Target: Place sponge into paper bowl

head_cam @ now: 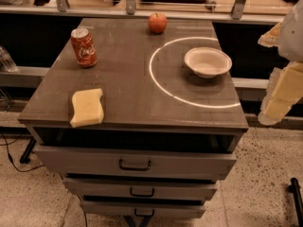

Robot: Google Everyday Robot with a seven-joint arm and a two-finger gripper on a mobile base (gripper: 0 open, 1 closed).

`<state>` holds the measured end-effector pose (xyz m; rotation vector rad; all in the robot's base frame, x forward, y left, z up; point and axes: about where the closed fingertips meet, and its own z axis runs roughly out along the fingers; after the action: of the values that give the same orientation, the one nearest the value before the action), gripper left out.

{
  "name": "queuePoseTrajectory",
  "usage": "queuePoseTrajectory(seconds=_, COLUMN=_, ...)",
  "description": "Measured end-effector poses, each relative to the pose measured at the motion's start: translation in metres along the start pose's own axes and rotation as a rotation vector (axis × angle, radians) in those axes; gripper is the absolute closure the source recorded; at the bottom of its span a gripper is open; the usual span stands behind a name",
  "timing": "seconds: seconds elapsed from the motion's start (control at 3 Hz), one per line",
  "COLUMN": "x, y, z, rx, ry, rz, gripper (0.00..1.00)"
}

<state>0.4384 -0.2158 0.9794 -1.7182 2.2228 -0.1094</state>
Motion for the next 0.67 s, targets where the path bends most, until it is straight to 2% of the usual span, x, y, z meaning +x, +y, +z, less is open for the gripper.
queuePoseTrajectory(seconds=0.33, x=-0.001, y=0.000, z=0.000, rx=0.002, ry=-0.002, rz=0.000, gripper=0.00)
queuePoseTrajectory(seconds=0.67, x=-0.022, y=0.002, z=0.029, rx=-0.033, ry=-0.042, rz=0.020, gripper=0.00)
